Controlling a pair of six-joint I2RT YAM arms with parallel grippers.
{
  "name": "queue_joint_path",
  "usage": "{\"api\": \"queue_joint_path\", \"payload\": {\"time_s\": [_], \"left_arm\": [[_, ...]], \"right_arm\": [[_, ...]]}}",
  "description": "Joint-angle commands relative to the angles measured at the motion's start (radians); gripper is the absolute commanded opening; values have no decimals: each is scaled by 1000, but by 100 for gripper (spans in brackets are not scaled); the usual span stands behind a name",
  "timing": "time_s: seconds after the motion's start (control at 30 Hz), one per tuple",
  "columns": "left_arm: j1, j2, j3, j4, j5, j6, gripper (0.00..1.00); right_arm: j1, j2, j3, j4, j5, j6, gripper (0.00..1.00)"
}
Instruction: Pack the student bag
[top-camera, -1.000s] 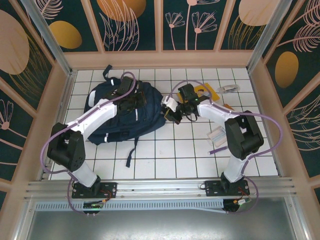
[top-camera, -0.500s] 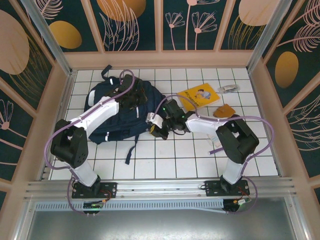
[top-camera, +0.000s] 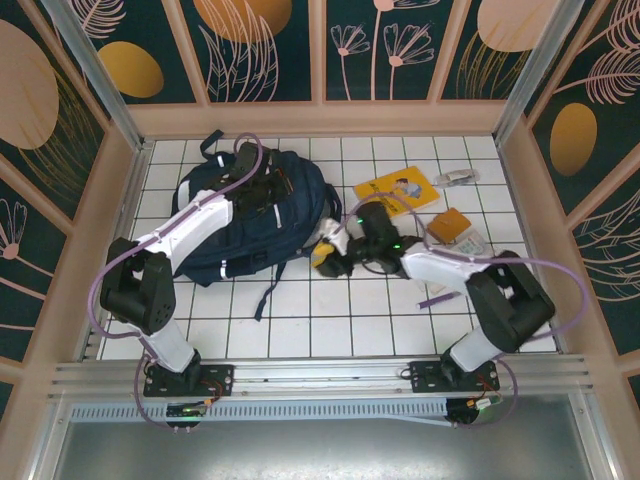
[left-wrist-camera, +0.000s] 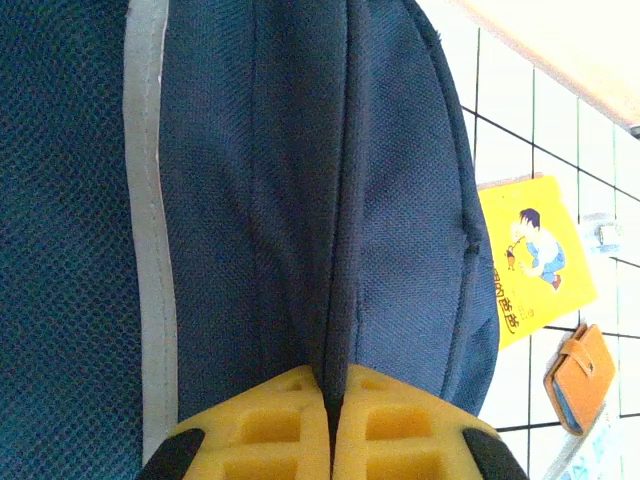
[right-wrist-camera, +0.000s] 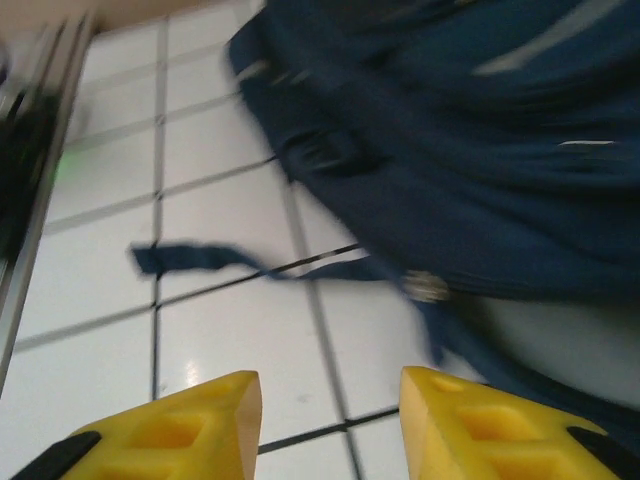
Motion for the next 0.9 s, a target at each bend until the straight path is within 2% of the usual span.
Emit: {"api": "queue_joint_path", "payload": {"time_s": [0.0,0.07,0.17,0.3,0.33,0.43,0.6,0.67,0.73,0.8,0.87], "left_arm": [[10,-55,22,64,35,131,0],[10,-54,26,59,64,185,0],[10,-46,39,56,133,256,0],[10,-31,66,53,197,304,0],[12,-27,72,54,206,307,0],[14,-7,95,52,217,320,0],[27,5,145,33,233,340,0],[32,38,161,24,245,357,0],[36,53,189,0,251,378,0],[44,72,225,-31,266,405,0],[54,92,267,-65,268,428,0]], "right_arm": [[-99,-82,-47,258,64,287,45],[-156,-75,-13,265,149,422,46],[-204,-11,75,231,177,633,49],[-193,119,171,225,68,907,52],[-182,143,177,248,56,970,57],[-159,191,189,295,37,1056,58],[-131,261,240,230,57,1065,56],[-127,280,244,272,23,1072,51],[-127,294,240,355,-32,1096,33],[-128,302,236,413,-55,1123,21],[-134,305,229,431,-51,1143,18]]}}
